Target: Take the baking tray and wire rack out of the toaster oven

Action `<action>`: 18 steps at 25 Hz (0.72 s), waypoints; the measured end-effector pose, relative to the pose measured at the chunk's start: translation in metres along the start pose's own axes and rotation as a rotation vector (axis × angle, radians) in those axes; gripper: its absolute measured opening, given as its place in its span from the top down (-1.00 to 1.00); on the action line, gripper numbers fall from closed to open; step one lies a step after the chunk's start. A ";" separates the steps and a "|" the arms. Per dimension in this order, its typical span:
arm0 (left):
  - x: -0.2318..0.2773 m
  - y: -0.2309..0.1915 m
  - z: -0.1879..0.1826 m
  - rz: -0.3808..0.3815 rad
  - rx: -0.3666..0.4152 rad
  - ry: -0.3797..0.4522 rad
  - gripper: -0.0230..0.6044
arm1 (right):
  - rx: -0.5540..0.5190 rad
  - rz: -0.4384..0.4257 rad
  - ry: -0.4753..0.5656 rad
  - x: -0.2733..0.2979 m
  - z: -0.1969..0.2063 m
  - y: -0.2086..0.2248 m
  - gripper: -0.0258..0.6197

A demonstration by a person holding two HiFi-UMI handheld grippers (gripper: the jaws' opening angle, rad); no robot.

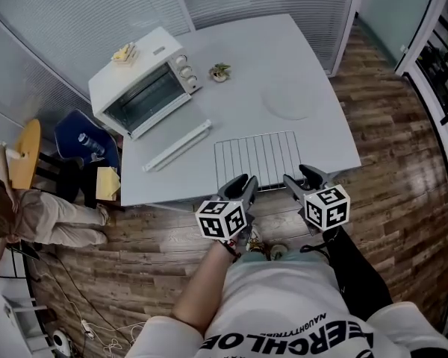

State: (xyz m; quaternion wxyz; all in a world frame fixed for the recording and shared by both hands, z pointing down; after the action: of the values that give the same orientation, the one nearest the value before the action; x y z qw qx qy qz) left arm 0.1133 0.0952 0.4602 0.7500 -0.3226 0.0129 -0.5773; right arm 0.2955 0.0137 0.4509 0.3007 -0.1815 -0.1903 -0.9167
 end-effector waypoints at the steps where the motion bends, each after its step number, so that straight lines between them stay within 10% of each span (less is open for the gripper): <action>1: -0.003 0.009 -0.004 -0.022 0.048 0.013 0.55 | -0.013 0.004 0.017 -0.009 -0.003 0.001 0.25; 11: -0.036 0.082 -0.036 -0.189 0.434 0.166 0.53 | -0.169 0.057 0.162 -0.083 -0.032 0.012 0.25; 18: -0.047 0.121 -0.054 -0.214 0.522 0.268 0.52 | -0.236 0.073 0.255 -0.119 -0.049 0.009 0.25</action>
State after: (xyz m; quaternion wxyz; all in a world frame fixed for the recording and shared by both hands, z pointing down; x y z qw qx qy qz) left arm 0.1799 0.1265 0.3409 0.7340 -0.0396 -0.0709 -0.6743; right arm 0.3798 0.0414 0.3575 0.3323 -0.1048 -0.0351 -0.9367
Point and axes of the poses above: the fingertips, and each gripper's own axes: x forward along the fingers, y to its right, z out of its underside, the point moved 7 cm from there along -x, backward along the fingers, and after that the axes turned 3 degrees about z, right-handed, at the moved point
